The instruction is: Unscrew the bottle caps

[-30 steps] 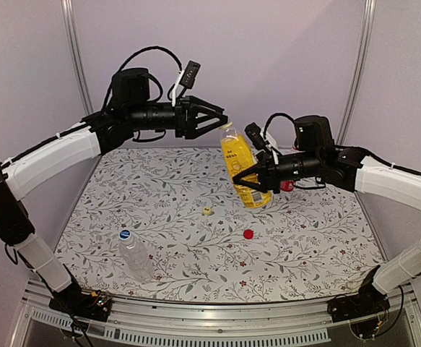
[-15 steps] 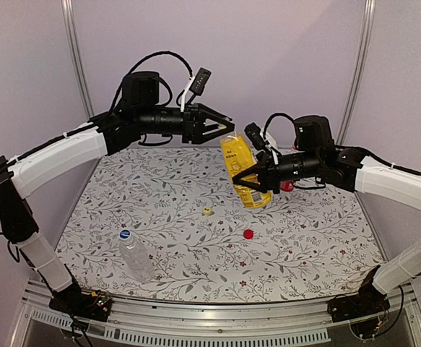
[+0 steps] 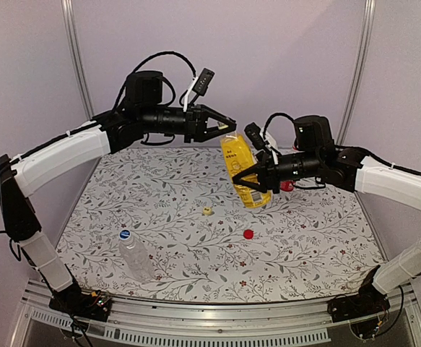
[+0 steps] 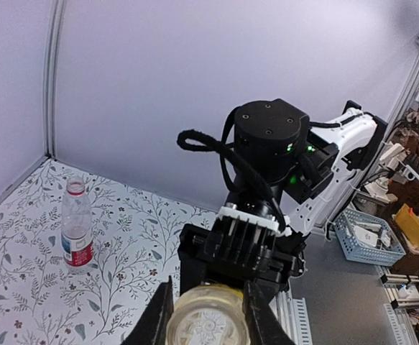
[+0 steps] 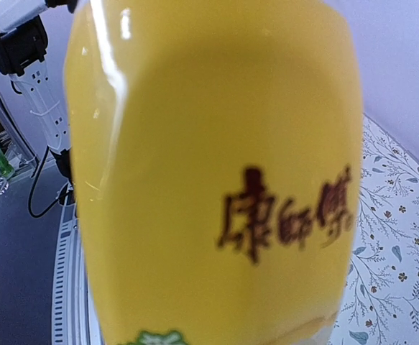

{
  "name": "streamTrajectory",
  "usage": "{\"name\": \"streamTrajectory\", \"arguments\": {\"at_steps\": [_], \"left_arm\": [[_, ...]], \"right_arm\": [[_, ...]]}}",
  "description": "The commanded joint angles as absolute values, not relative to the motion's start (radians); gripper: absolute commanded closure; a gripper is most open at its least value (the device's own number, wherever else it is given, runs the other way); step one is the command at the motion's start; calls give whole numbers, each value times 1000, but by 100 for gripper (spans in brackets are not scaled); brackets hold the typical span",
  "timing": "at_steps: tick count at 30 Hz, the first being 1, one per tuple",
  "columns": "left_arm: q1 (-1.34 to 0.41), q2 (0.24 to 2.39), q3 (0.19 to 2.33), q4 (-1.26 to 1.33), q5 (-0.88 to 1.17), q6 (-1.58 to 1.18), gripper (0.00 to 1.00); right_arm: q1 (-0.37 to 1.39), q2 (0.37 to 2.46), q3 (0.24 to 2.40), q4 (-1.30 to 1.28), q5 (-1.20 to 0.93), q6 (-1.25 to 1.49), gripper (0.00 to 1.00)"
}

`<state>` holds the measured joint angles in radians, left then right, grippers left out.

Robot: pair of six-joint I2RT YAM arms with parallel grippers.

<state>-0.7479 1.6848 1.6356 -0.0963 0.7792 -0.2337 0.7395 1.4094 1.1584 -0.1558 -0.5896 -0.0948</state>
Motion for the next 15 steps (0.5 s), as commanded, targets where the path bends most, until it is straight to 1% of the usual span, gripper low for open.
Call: {"name": "streamTrajectory", "arguments": {"at_steps": [1,3,7,9,12,13,15], "left_arm": [[-760,1681,1659,-104,800,-218,85],[-760,1675,1657,-105,801,-215,100],[-759,1667,1651,-111,799,-203,100],[-759,1664,1652,-119,788,-189,100],[-757,1660,1658,-144,751,-150,100],[-756,1660,1661,-155,734,-137,100],[-752,1658,1668,-181,692,-117,100]], "right_arm": [[746,1405,1171,-137,-571,-93,60],[746,1405,1172,-137,-568,-94,56],[746,1399,1173,-137,-560,-90,41],[746,1396,1174,-135,-559,-89,29],[746,1388,1172,-134,-540,-85,8],[745,1383,1171,-133,-526,-82,2],[744,1371,1165,-136,-490,-80,1]]}}
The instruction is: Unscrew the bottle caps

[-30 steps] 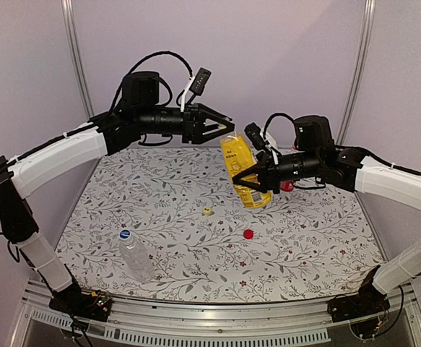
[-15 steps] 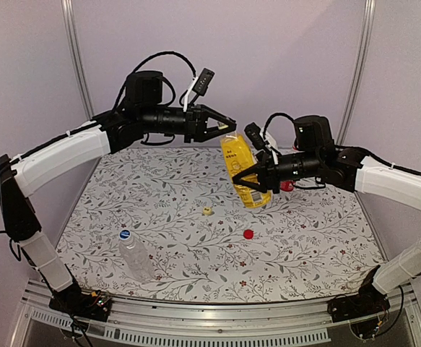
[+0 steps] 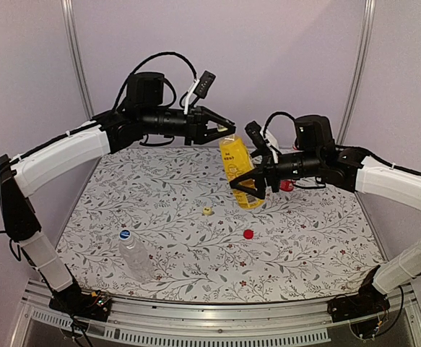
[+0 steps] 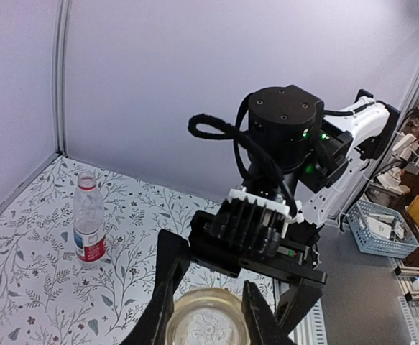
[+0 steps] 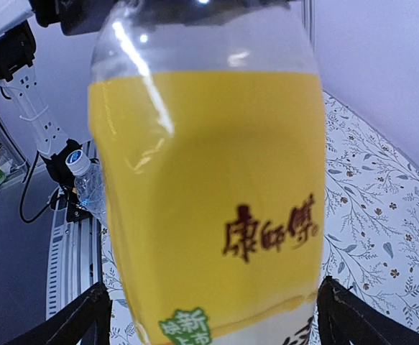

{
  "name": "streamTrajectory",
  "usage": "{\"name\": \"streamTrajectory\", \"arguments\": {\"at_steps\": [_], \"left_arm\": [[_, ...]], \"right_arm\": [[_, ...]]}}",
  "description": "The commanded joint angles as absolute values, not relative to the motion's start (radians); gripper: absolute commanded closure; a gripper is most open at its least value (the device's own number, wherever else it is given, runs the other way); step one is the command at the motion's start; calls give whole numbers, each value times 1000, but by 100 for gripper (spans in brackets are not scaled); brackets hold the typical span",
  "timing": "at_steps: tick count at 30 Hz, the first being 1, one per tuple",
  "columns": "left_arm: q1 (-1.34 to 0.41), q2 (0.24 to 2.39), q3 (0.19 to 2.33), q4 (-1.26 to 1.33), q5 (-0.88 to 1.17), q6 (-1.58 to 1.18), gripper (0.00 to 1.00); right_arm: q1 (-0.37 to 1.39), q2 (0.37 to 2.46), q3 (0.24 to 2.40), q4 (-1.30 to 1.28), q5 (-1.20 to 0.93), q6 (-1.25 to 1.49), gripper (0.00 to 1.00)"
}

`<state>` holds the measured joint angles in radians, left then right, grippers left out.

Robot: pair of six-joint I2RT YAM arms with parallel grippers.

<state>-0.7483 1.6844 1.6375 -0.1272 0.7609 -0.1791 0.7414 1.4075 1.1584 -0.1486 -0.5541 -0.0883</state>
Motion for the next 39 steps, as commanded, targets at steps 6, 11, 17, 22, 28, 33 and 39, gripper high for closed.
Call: {"name": "streamTrajectory", "arguments": {"at_steps": [6,11,17,22,28,33,39], "left_arm": [[-743,1676,1675,-259,494,-24,100],[-732,1756,1689,-291,378,41,100],[-711,1895,1753,-286,297,63,100],[-707,2002,1808,-271,239,84,100],[-707,2074,1845,-240,177,97,100],[-707,2091,1844,-200,150,105,100],[-704,2106,1820,-169,146,100,100]], "right_arm": [[737,1332,1163,-170,-372,-84,1],[718,1299,1161,-184,-295,-86,1],[710,1283,1143,-183,-254,-64,1],[709,1274,1119,-180,-243,-54,1],[707,1255,1097,-180,-231,-52,1],[706,1256,1085,-177,-232,-50,1],[706,1261,1086,-178,-227,-51,1]]}}
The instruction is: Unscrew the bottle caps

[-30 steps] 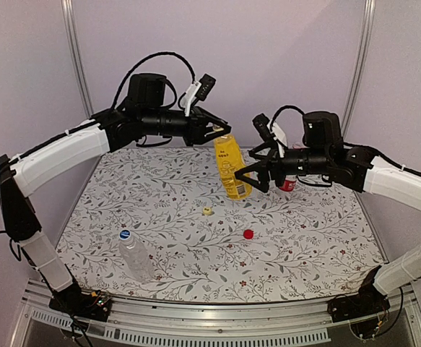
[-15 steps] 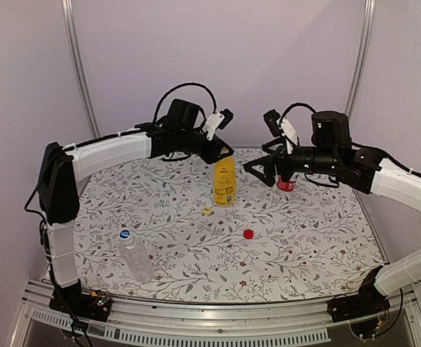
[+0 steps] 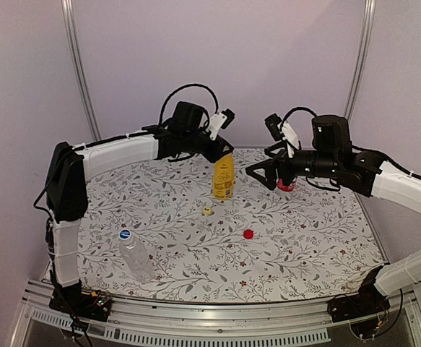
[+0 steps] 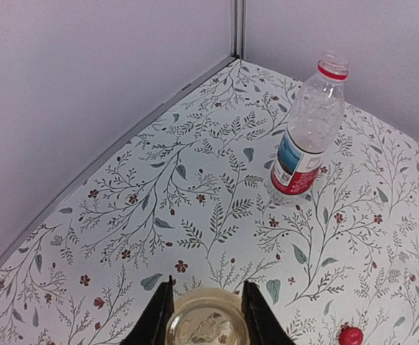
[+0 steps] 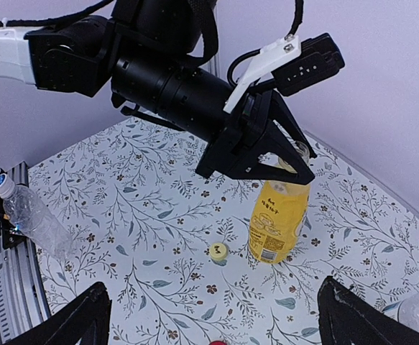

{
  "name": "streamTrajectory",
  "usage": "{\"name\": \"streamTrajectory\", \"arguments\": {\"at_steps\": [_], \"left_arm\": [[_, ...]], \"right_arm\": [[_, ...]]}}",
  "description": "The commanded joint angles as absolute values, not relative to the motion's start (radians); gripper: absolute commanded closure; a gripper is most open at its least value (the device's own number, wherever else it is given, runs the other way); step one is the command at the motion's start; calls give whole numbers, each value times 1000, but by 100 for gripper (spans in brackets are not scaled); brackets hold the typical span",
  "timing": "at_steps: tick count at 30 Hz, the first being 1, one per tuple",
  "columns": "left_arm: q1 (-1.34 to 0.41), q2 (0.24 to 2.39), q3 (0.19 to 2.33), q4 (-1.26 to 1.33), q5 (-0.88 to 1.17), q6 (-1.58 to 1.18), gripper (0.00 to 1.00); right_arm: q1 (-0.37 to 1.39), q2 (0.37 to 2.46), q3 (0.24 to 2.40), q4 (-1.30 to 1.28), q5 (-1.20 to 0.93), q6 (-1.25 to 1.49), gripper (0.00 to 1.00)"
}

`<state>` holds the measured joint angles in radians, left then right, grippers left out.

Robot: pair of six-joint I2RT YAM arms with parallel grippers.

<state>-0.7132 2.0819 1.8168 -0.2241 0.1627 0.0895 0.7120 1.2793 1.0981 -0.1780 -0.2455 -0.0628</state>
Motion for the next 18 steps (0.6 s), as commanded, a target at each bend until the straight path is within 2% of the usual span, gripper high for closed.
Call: {"name": "streamTrajectory", "arguments": {"at_steps": [1,3,7,10,18], "left_arm": [[-704,2104,1808,-161,146,98,100],[-704,2101,1786,-149,149,89,99],[-704,2087,1747,-130,149,76,83],[-704,2082,1723,-128,149,71,76],[-703,2067,1700,-125,150,57,72]], "right_arm": [[705,1260,1085,-179,-225,-52,1],[705,1255,1081,-180,-221,-53,1],[703,1253,1077,-183,-219,-56,1],[704,1251,1076,-183,-219,-58,1],[704,1250,1077,-181,-222,-56,1]]}}
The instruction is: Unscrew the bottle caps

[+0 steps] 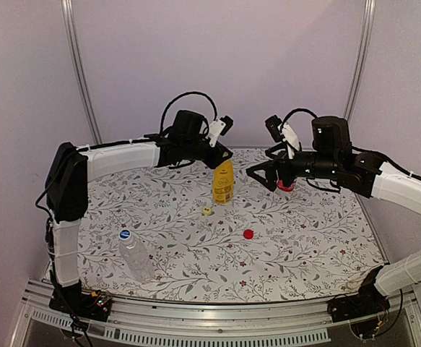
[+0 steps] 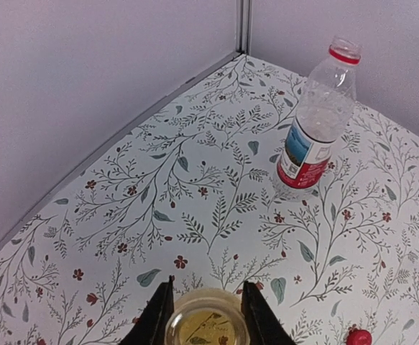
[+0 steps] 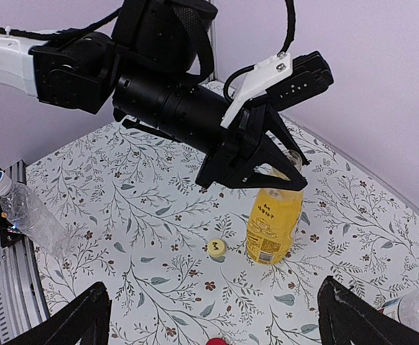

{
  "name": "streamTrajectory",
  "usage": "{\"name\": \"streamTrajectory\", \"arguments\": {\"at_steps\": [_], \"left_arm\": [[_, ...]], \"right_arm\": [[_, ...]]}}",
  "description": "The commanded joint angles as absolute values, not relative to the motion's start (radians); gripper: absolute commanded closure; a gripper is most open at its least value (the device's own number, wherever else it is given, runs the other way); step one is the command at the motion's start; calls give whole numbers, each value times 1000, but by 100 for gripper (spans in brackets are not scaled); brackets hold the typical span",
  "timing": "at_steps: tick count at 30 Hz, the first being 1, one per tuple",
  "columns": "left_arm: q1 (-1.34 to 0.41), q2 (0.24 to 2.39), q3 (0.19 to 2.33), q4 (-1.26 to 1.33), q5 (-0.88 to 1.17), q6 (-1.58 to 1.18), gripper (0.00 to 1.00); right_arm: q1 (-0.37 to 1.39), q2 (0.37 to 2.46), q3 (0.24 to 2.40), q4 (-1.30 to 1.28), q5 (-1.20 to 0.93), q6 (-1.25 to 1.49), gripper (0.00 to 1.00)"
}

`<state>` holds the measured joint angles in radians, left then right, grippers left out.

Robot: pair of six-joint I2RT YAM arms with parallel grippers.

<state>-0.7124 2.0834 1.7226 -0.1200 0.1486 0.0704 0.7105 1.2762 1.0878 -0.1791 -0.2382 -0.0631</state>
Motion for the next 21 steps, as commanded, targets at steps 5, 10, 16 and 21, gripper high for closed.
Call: {"name": "streamTrajectory", "arguments": {"at_steps": [5,10,16,21], "left_arm": [[-703,2038,1681,-113,149,53,47],[-703,2005,1656,-91,153,53,25],[-701,1943,1643,-83,126,62,0],[-692,1854,1610,-79,97,59,0]], "right_arm": [[704,1250,1078,-181,-225,-56,1],[704,1256,1085,-179,-231,-56,1],[704,1258,1085,-181,-232,-54,1],[704,1255,1091,-186,-226,-56,1]]}}
